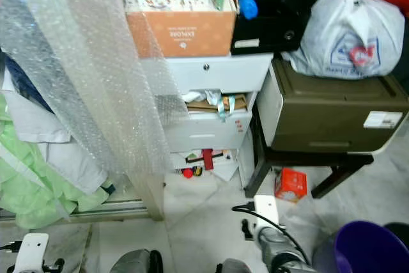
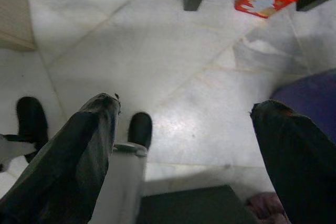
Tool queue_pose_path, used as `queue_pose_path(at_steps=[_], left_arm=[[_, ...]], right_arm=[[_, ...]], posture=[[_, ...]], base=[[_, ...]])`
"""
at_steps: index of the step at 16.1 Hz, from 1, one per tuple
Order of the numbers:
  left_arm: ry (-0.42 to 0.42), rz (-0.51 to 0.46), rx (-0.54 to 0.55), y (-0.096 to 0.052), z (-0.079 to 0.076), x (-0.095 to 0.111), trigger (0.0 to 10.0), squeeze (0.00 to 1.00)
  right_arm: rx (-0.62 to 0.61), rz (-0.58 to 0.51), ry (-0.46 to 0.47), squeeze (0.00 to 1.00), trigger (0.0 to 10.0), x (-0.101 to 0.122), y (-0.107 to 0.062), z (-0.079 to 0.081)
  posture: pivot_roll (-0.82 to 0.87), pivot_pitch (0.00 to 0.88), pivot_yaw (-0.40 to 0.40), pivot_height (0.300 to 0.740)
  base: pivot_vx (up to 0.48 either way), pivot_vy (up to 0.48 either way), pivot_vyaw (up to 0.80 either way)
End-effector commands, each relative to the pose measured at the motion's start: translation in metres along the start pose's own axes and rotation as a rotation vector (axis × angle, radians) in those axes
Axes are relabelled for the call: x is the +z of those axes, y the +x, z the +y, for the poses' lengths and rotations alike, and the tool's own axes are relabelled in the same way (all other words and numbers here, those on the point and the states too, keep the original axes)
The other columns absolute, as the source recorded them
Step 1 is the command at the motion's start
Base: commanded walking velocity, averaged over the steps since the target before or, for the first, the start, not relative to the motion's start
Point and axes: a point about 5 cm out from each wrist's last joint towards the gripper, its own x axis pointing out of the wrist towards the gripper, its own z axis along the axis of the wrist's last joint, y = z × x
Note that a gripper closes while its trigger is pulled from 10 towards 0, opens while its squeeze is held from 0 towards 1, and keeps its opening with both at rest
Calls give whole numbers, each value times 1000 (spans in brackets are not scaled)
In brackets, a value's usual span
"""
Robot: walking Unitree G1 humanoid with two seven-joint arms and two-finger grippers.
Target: Clean up the room
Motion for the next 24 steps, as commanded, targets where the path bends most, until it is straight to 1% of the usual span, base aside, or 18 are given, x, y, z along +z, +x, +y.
queue_pose_path(at_steps=[1, 5, 8, 24], left_arm=[[2, 3, 0, -1, 0, -2, 10000, 0], [1, 3, 2, -1, 0, -3, 10000, 0], [9, 0, -1, -1, 0, -2, 10000, 0], [28, -2, -1, -1, 0, -2, 10000, 0]], right_arm=[[-5, 3, 7, 0, 10000, -1, 0, 0], [-2, -1, 5, 0, 10000, -1, 0, 1], [0, -3, -1, 0, 10000, 0, 0, 1], [4, -8, -49, 0, 10000, 0, 0, 1]], posture=[[-8, 101, -6, 740], [-8, 101, -5, 740], [-9, 100, -4, 740], [-11, 91, -4, 740]], base=[[0, 0, 0], [0, 61, -644], [0, 293, 0], [0, 457, 0]])
